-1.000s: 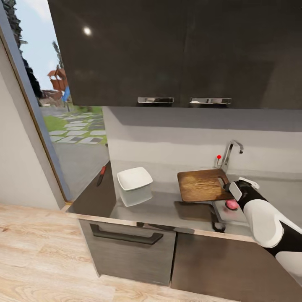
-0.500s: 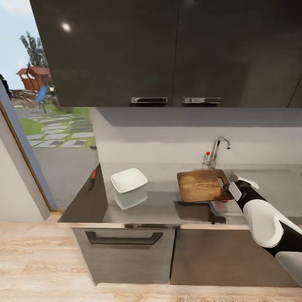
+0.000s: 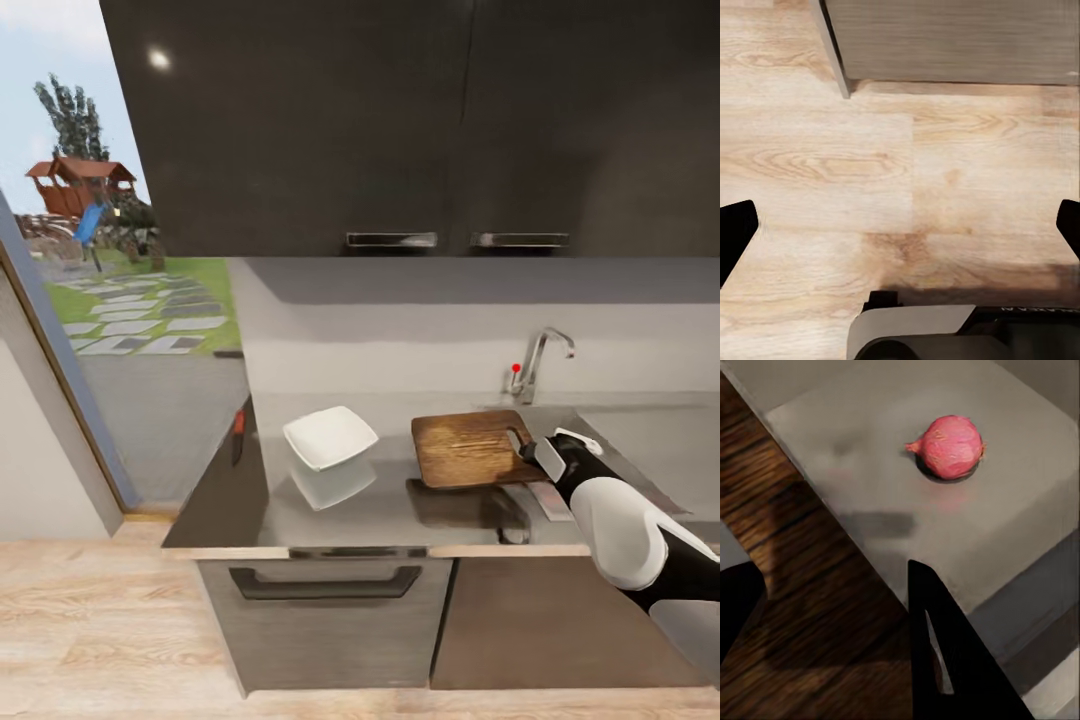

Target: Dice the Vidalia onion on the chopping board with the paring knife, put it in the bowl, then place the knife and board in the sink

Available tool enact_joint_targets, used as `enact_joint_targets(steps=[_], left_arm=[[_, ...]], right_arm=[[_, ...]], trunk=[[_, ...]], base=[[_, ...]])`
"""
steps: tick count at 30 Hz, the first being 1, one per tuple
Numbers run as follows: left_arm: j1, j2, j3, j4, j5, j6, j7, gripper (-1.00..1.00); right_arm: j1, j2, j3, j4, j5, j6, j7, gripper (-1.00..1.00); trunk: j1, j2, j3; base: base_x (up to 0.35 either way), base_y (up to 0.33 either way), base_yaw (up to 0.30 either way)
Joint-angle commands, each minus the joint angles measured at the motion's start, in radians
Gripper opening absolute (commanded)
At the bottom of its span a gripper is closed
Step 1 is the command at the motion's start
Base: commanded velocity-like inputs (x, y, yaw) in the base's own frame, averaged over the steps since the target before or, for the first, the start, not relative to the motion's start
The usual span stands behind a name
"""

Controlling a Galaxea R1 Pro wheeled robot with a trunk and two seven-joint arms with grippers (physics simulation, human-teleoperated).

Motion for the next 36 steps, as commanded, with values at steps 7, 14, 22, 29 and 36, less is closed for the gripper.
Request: enact_joint_targets(steps=[7, 14, 22, 29, 36], left_arm=[[-0.001, -0.001, 0.002, 0.0, 0.001, -0.002, 0.0, 1.0], [0.0, 0.0, 0.002, 0.0, 0.001, -0.002, 0.0, 1.0], [-0.001, -0.001, 0.002, 0.0, 0.001, -0.002, 0.0, 1.0], [0.0, -0.001, 0.002, 0.0, 0.001, -0.002, 0.0, 1.0], [0.0, -0.001, 0.002, 0.0, 0.001, -0.002, 0.0, 1.0]], right_arm=[[-0.001, 0.007, -0.007, 0.0, 0.011, 0.006, -0.022, -1.0], [-0.001, 0.019, -0.007, 0.001, 0.011, 0.005, -0.095, -1.0], [-0.001, 0.024, -0.009, 0.091, 0.009, 0.0, -0.097, -1.0], [-0.001, 0.019, -0.01, 0.096, 0.008, 0.0, -0.095, -1.0], [-0.001, 0.019, -0.01, 0.101, 0.008, 0.0, -0.089, -1.0]], trunk=[[0.001, -0.001, -0.001], [0.001, -0.001, -0.001], [0.001, -0.001, -0.001], [0.001, -0.001, -0.001], [0.001, -0.001, -0.001]], base=[[0.141, 0.129, 0.0], [0.046, 0.019, 0.0], [0.001, 0.0, 0.0], [0.0, 0.0, 0.0], [0.0, 0.0, 0.0]])
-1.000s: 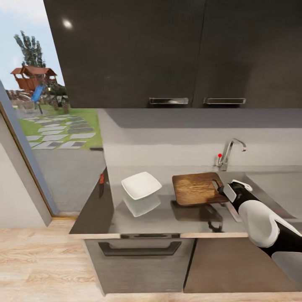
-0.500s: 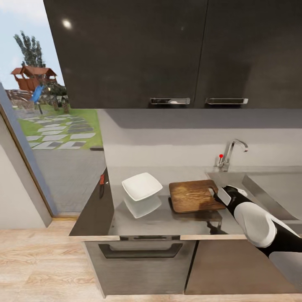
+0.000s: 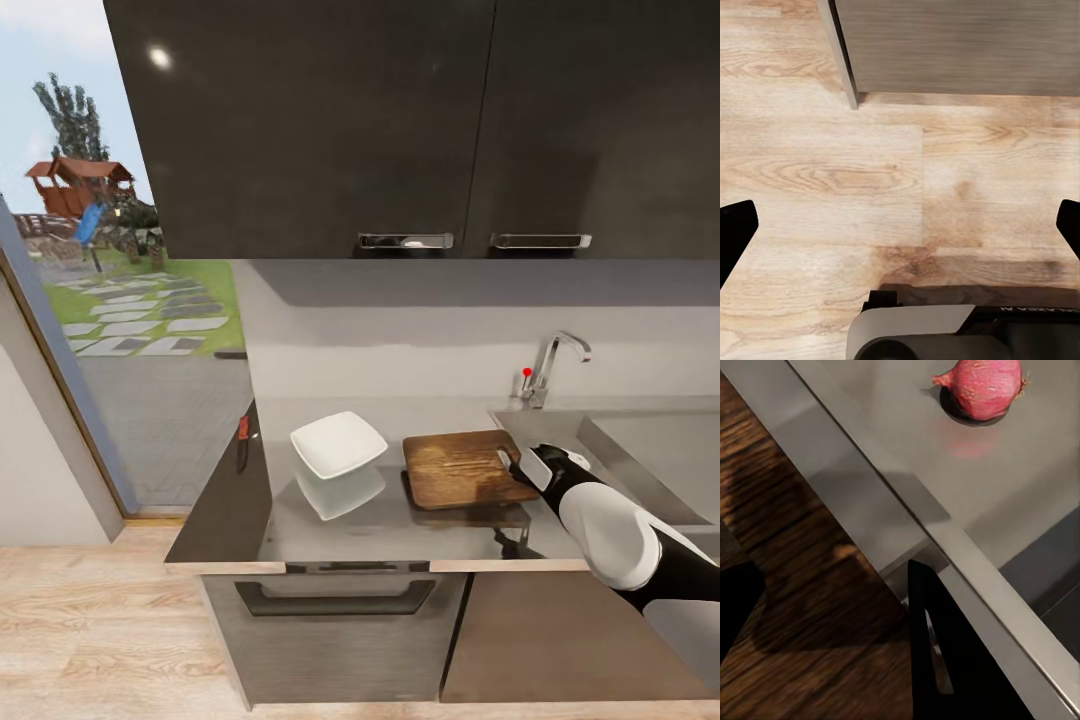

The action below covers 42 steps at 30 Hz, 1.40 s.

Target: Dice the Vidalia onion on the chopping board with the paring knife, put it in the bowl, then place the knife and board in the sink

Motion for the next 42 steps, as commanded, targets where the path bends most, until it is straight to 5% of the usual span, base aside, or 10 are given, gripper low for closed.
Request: enact_joint_targets(steps=[1, 16, 42], left_arm=[[0.0, 0.0, 0.002, 0.0, 0.001, -0.002, 0.0, 1.0], [0.0, 0.0, 0.002, 0.0, 0.001, -0.002, 0.0, 1.0], [0.0, 0.0, 0.002, 0.0, 0.001, -0.002, 0.0, 1.0]], right_arm=[[-0.001, 0.0, -0.007, -0.001, 0.01, 0.007, 0.0, -1.0], [-0.001, 0.0, -0.007, -0.001, -0.047, 0.007, -0.005, -1.0], [-0.001, 0.003, -0.007, -0.001, -0.049, 0.007, -0.006, -1.0]], trunk=[[0.0, -0.001, -0.001], [0.0, -0.001, -0.009], [0.0, -0.001, -0.034]], base=[[0.0, 0.0, 0.0], [0.0, 0.0, 0.0], [0.056, 0.025, 0.0]])
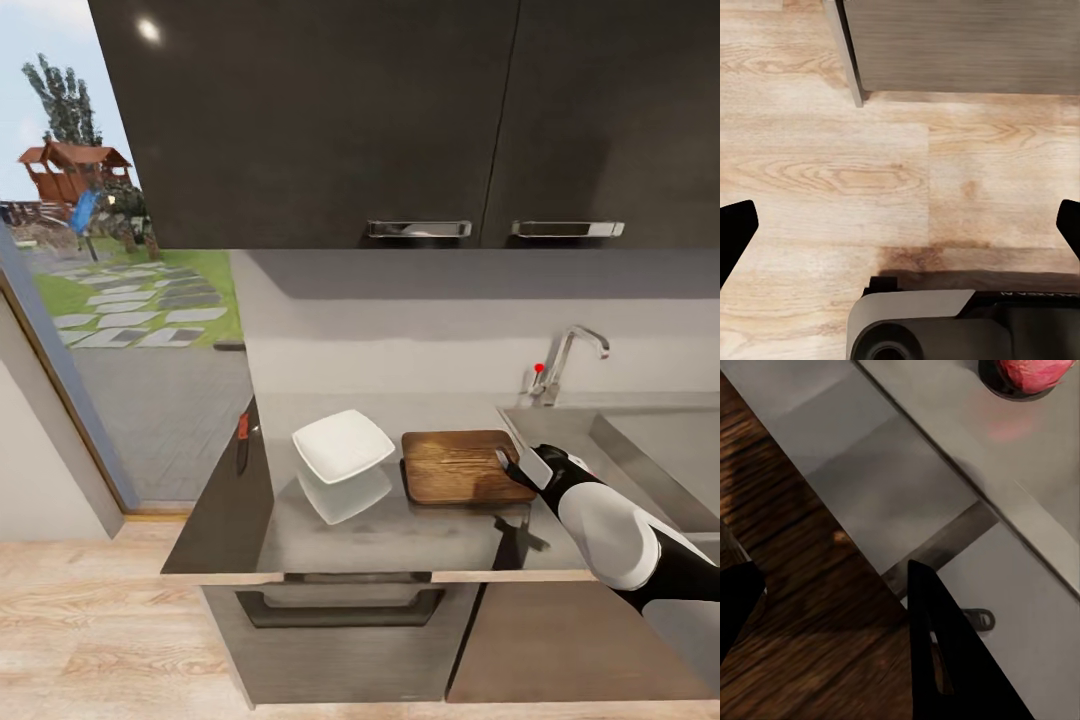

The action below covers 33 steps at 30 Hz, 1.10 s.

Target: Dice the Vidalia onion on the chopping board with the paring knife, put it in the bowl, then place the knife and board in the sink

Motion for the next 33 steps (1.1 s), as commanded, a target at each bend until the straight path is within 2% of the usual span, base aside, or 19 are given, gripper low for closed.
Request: enact_joint_targets(steps=[1, 33], left_arm=[[0.0, 0.0, 0.002, 0.0, 0.001, -0.002, 0.0, 1.0], [0.0, 0.0, 0.002, 0.0, 0.001, -0.002, 0.0, 1.0]], right_arm=[[-0.001, 0.0, -0.007, -0.001, 0.01, 0.007, 0.0, -1.0], [-0.001, 0.002, -0.007, -0.001, 0.01, 0.014, -0.006, -1.0]], trunk=[[0.0, -0.001, -0.001], [0.0, -0.001, -0.001]], base=[[0.007, 0.002, 0.0], [0.0, 0.0, 0.0]])
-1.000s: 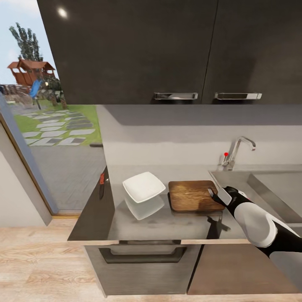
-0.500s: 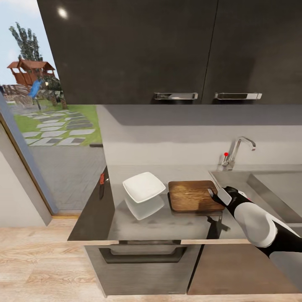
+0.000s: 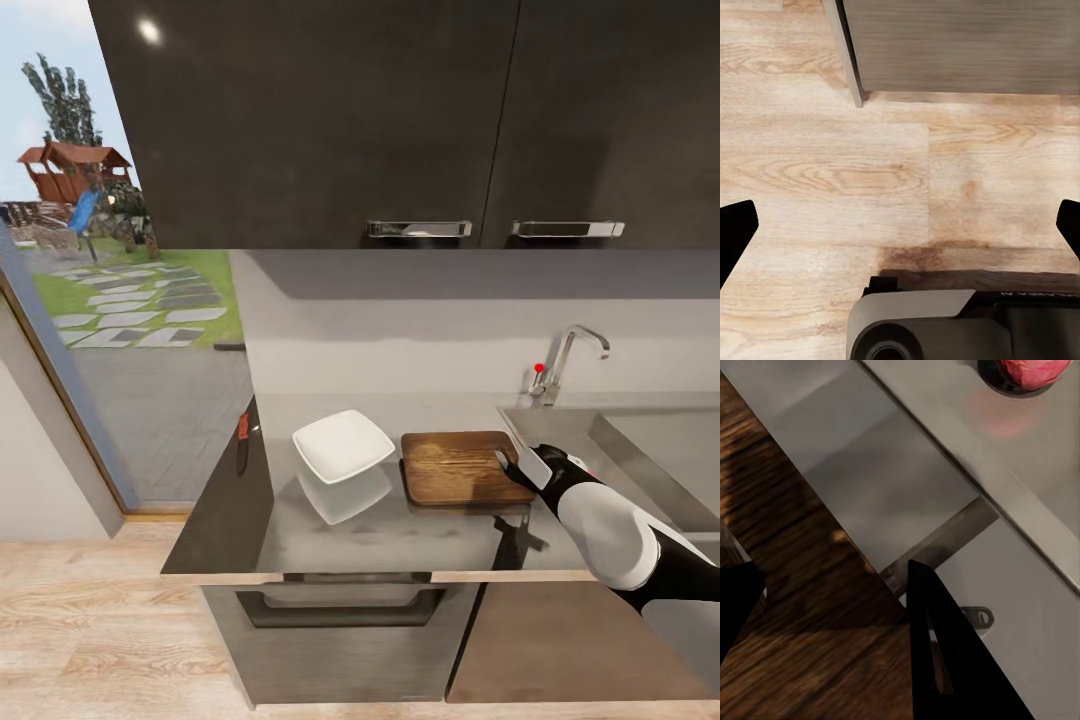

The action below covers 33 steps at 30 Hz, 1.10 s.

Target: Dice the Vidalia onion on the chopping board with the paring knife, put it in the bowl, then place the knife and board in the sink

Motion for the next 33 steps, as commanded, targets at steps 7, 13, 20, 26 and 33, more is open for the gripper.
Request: enact_joint_targets(steps=[7, 13, 20, 26, 33], left_arm=[[-0.001, 0.0, 0.002, 0.0, 0.001, -0.002, 0.0, 1.0], [-0.001, 0.0, 0.002, 0.0, 0.001, -0.002, 0.0, 1.0], [0.0, 0.0, 0.002, 0.0, 0.001, -0.002, 0.0, 1.0], [0.0, 0.0, 0.001, 0.0, 0.001, -0.002, 0.0, 1.0], [0.0, 0.0, 0.002, 0.0, 0.001, -0.002, 0.0, 1.0]], right_arm=[[-0.001, 0.0, -0.006, -0.001, 0.01, 0.008, -0.003, -1.0], [-0.001, 0.0, -0.006, -0.001, 0.01, 0.008, -0.009, -1.0], [-0.001, 0.001, -0.005, -0.001, 0.01, 0.008, -0.009, -1.0], [-0.001, 0.001, -0.005, -0.001, 0.009, 0.009, -0.008, 1.0], [-0.001, 0.002, -0.005, 0.0, 0.009, 0.009, -0.008, 1.0]], trunk=[[0.0, -0.001, -0.001], [0.0, -0.001, -0.001], [0.0, -0.001, -0.002], [0.0, -0.001, -0.002], [0.0, -0.001, -0.002]], base=[[0.0, 0.0, 0.0], [0.0, 0.0, 0.0], [0.0, 0.0, 0.0], [0.0, 0.0, 0.0], [0.0, 0.0, 0.0]])
